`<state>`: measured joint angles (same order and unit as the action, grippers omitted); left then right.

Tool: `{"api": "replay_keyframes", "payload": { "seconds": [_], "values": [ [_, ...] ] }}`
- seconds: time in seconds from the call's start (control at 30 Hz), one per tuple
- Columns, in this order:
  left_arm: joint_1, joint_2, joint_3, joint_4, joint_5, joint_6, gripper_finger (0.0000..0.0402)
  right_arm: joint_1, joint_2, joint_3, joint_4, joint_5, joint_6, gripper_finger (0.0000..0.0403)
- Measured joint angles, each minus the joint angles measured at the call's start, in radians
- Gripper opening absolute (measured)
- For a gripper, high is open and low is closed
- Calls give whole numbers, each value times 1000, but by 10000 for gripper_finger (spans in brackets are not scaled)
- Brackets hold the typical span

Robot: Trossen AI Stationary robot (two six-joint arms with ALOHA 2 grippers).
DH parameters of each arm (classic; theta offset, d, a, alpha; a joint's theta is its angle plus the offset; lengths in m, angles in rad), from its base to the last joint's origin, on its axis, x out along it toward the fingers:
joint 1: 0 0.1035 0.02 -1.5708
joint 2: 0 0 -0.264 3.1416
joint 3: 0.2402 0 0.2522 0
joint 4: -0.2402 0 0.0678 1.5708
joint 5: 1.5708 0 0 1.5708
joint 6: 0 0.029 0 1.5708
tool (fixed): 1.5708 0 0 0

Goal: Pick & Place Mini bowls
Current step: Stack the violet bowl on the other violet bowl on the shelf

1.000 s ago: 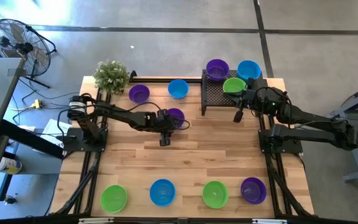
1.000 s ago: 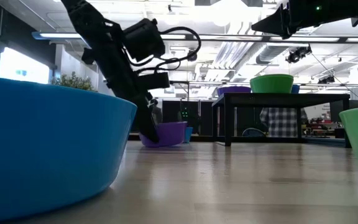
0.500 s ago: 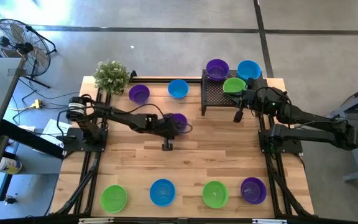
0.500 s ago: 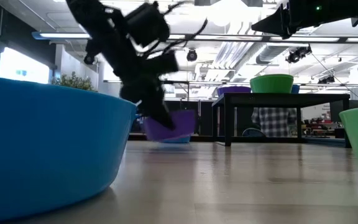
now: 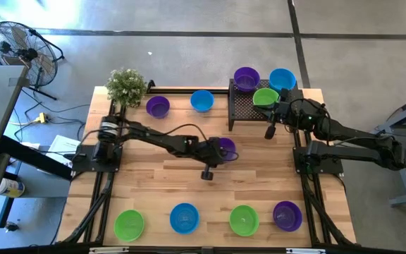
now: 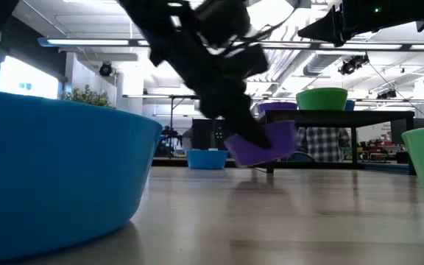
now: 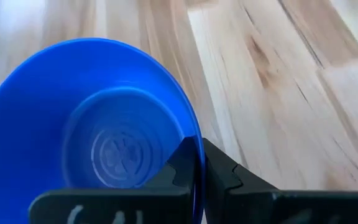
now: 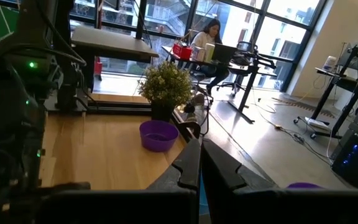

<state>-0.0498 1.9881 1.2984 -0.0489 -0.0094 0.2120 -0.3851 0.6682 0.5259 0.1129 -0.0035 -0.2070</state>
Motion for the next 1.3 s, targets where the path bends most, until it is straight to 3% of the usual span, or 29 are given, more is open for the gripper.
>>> {"api": "replay_keyframes", "payload": {
  "seconds": [0.2, 0.43, 0.63, 0.77, 0.9, 1.0, 1.17, 1.3],
  "values": [
    [11, 47, 54, -34, -2, -22, 13, 0, 0, 0, -8, 0, -2, 3],
    [11, 49, 56, -79, -26, -29, 53, 0, 0, 0, -13, 1, -3, 3],
    [10, -13, 58, -171, 10, -10, 89, 0, 0, 0, -20, 0, -3, 2],
    [10, -42, 55, -216, 16, -5, 82, 0, 0, 0, -20, 1, -3, 2],
    [10, -99, 43, -205, 23, 14, 39, 0, 0, 0, -24, 1, -3, 3],
    [10, -129, -10, -162, 26, 16, 6, 0, 0, 0, -29, 1, -12, 2],
    [3, -250, -200, 55, -67, -24, 9, 0, 0, 0, -28, 19, -13, 2],
    [3, -368, -400, 260, -75, -67, 2, 24, 0, 0, -28, 53, -12, 2]
  ]
}}
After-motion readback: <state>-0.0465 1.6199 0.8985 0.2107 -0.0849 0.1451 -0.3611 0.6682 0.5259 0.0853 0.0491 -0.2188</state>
